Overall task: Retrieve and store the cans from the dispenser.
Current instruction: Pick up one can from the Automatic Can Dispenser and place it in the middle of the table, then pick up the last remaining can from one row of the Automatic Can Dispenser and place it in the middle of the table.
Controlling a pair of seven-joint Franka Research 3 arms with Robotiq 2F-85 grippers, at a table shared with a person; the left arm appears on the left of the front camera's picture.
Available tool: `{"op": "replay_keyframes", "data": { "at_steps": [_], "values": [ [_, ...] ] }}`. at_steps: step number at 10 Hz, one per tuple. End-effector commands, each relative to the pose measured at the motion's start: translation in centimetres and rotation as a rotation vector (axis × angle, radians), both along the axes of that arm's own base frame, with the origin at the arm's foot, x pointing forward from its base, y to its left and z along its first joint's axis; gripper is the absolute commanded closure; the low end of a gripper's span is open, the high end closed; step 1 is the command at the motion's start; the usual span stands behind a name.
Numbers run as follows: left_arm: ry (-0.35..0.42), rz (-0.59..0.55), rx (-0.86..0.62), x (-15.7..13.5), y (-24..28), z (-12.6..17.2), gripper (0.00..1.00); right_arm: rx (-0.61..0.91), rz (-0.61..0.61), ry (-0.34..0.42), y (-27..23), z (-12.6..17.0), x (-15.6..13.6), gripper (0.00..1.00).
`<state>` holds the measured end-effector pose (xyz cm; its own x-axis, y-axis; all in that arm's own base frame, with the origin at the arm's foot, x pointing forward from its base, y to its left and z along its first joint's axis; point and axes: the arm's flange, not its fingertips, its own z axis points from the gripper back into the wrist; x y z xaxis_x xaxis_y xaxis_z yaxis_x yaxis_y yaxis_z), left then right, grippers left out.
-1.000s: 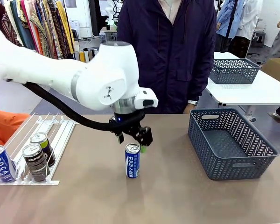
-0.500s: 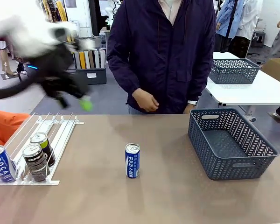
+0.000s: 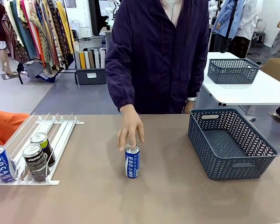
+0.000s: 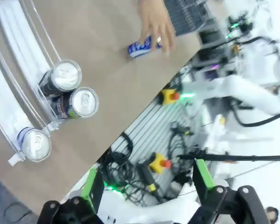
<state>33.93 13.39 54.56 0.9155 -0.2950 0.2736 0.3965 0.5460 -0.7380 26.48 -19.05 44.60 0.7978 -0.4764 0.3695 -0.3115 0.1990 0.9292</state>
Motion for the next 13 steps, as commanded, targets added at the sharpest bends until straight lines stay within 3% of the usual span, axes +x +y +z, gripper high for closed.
{"op": "replay_keyframes", "data": {
  "at_steps": [1,2,3,4,5,13],
  "values": [
    [-0.002,0.097,-0.284,0.3,3.8,-3.0,0.00,0.023,-0.009,-0.017,0.1,0.5,0.3,0.00],
    [-0.031,0.247,-0.390,-1.1,5.7,-4.9,0.00,0.023,-0.009,-0.017,0.1,0.5,0.3,0.00],
    [-0.051,0.456,-0.400,-2.1,6.5,-6.0,0.00,0.023,-0.009,-0.017,0.1,0.5,0.3,0.00],
    [0.061,0.625,-0.299,-2.0,6.8,-6.3,0.00,0.023,-0.009,-0.017,0.1,0.5,0.3,0.00],
    [0.004,0.295,-0.348,-1.5,7.7,-6.0,0.00,0.023,-0.009,-0.017,0.1,0.5,0.3,0.00],
    [0.004,0.295,-0.348,-1.5,7.7,-6.0,0.00,0.023,-0.009,-0.017,0.1,0.5,0.3,0.00]
  ]
}}
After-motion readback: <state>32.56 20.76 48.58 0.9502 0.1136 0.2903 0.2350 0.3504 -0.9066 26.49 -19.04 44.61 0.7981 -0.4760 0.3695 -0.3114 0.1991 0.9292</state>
